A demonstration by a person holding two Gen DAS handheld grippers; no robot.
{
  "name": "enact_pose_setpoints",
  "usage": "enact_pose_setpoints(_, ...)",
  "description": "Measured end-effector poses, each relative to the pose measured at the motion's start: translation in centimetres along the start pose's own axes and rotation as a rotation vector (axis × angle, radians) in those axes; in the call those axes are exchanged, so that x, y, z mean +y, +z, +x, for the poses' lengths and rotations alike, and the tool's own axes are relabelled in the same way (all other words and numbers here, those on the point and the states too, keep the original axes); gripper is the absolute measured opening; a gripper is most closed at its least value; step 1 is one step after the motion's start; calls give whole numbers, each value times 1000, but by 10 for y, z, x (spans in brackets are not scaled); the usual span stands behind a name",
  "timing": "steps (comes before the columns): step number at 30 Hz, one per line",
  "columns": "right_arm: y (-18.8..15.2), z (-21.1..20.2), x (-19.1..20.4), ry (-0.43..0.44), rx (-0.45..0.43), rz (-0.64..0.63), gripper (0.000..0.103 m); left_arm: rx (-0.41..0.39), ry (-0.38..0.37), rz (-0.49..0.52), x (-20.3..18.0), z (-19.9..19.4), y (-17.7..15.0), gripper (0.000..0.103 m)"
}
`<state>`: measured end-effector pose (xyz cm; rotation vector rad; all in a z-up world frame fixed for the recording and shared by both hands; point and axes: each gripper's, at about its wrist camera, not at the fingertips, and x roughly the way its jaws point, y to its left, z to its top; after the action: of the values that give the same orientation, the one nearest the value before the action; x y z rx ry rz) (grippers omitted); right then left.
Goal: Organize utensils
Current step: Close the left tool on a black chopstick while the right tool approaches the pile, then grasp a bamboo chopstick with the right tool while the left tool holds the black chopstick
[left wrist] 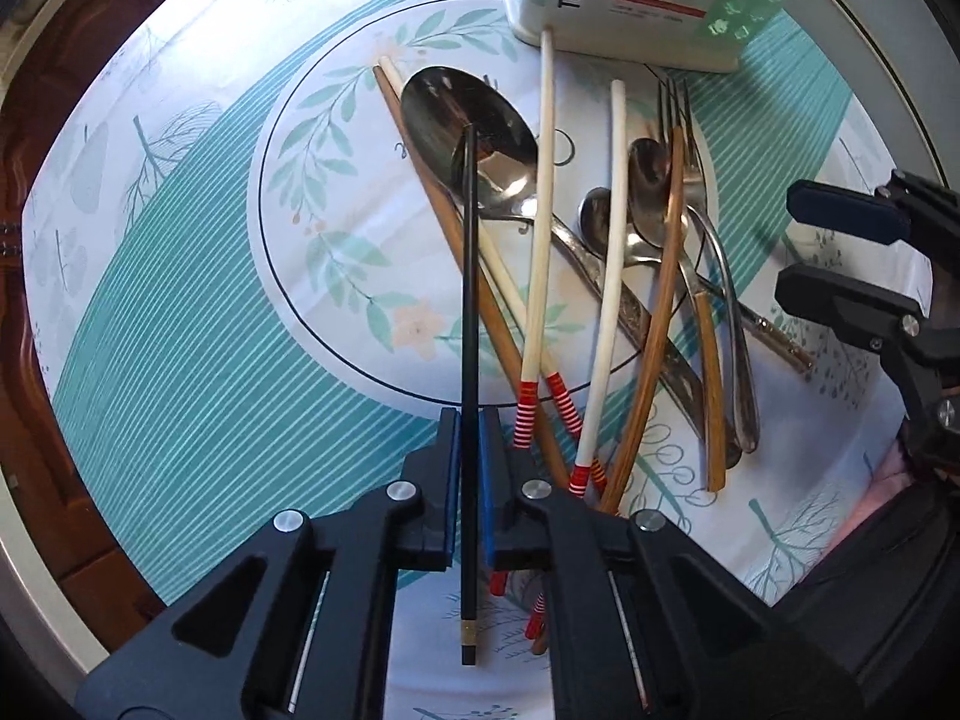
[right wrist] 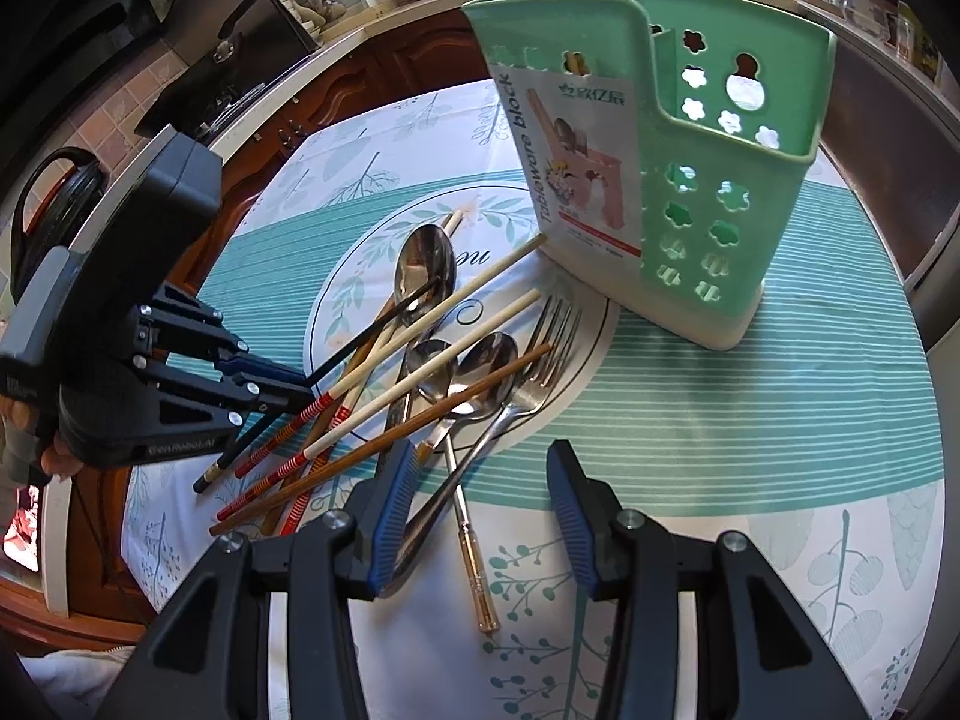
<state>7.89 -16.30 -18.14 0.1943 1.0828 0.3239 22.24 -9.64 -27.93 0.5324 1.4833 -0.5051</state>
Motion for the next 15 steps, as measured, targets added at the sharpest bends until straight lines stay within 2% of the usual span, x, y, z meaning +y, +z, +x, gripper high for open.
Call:
enact_pose_setpoints(4, 6, 3, -8, 35, 28, 63, 43, -26, 5, -72, 10, -3, -8, 3)
enact_pose_setpoints(5, 8, 5, -11, 50, 41, 83, 40, -38, -4, -98, 13, -6, -12, 3)
enact_pose_setpoints(7, 11, 11, -17, 97, 77, 141, 24, -65, -8, -139, 19, -13, -22, 3)
enact_pose_setpoints(9, 16, 19, -23, 141, 120, 212, 19, -89, -23, -172, 25, -18, -32, 3)
enact_pose_setpoints(15, 27, 33, -30, 221, 167, 374, 19, -180, -47, -239, 28, -45, -66, 3)
